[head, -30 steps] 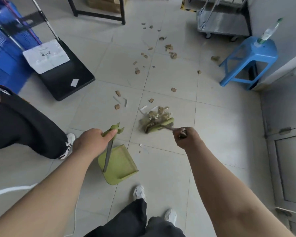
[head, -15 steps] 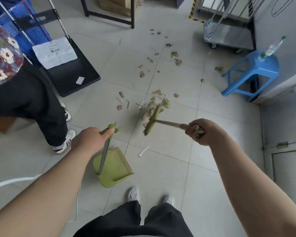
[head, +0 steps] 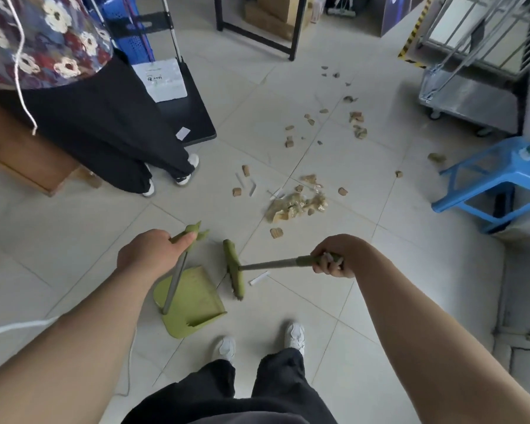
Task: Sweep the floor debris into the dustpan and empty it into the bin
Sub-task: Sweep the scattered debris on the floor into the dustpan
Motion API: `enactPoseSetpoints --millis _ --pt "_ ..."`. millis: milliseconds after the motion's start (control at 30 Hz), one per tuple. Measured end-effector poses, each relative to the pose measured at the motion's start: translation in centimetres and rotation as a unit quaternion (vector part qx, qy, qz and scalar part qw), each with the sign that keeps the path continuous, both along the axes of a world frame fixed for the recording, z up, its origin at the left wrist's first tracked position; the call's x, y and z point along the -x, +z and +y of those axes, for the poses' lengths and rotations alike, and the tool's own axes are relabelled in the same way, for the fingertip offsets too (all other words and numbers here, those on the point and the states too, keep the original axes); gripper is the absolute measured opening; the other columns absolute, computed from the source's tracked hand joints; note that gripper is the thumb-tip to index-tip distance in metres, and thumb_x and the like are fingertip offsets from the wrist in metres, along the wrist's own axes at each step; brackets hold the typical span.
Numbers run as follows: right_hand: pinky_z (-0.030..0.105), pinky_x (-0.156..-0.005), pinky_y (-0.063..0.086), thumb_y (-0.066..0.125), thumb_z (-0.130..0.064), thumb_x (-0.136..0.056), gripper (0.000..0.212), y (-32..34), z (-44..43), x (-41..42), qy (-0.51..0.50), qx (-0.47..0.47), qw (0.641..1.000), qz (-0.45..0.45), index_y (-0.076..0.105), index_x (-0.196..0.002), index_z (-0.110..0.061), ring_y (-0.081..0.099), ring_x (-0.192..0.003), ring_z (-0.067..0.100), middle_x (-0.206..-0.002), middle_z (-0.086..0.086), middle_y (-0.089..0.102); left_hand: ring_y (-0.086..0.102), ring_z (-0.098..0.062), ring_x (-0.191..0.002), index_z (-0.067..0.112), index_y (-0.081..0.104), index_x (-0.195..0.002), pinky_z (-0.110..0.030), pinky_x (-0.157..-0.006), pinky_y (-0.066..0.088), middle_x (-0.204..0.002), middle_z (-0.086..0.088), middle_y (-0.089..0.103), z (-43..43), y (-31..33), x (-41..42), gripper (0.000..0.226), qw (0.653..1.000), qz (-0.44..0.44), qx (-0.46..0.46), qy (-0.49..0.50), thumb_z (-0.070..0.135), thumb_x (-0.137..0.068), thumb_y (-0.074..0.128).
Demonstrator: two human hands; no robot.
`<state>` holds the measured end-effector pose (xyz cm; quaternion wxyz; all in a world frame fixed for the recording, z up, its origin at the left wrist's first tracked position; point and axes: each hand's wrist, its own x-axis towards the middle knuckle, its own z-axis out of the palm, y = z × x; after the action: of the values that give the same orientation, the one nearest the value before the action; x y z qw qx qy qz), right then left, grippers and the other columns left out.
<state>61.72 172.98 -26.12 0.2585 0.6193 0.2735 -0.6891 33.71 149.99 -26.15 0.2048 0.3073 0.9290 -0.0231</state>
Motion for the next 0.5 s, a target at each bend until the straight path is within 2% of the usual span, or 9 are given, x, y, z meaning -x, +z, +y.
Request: enactPoseSetpoints --millis 200,400,500 --pt "0.013 -0.024 0.021 0.041 -0.011 -0.097 0.021 -1.1 5.6 -2.9 0.144 -0.034 0.988 -0.054 0.051 -0.08 -0.004 0.037 -0.023 0.005 -0.045 0.005 0.051 0.052 -0.017 -0.058 0.014 0.056 -0.067 -0.027 -0.05 0.031 -0.066 -0.002 0.059 1.3 0.3 -3.3 0.074 0.999 0.047 0.019 0.015 0.079 -0.086 0.027" --pt "0.011 -0.022 0.022 0.041 -0.01 -0.098 0.024 -1.0 12.4 -6.6 0.111 -0.079 0.989 -0.065 0.051 -0.079 0.0 0.035 -0.019 0.008 -0.04 0.008 0.049 0.055 -0.024 -0.064 0.016 0.054 -0.068 -0.029 -0.053 0.033 -0.067 -0.002 0.058 5.2 0.7 -7.1 0.071 0.996 0.084 0.035 -0.004 0.076 -0.088 0.022" --pt "0.008 -0.023 0.022 0.041 -0.008 -0.098 0.021 -1.2 14.7 -7.4 0.095 -0.111 0.987 -0.063 0.052 -0.082 -0.001 0.034 -0.019 0.007 -0.038 0.007 0.047 0.052 -0.022 -0.059 0.017 0.053 -0.067 -0.028 -0.05 0.03 -0.065 -0.002 0.056 6.7 0.8 -8.0 0.071 0.995 0.096 0.028 0.008 0.076 -0.087 0.02"
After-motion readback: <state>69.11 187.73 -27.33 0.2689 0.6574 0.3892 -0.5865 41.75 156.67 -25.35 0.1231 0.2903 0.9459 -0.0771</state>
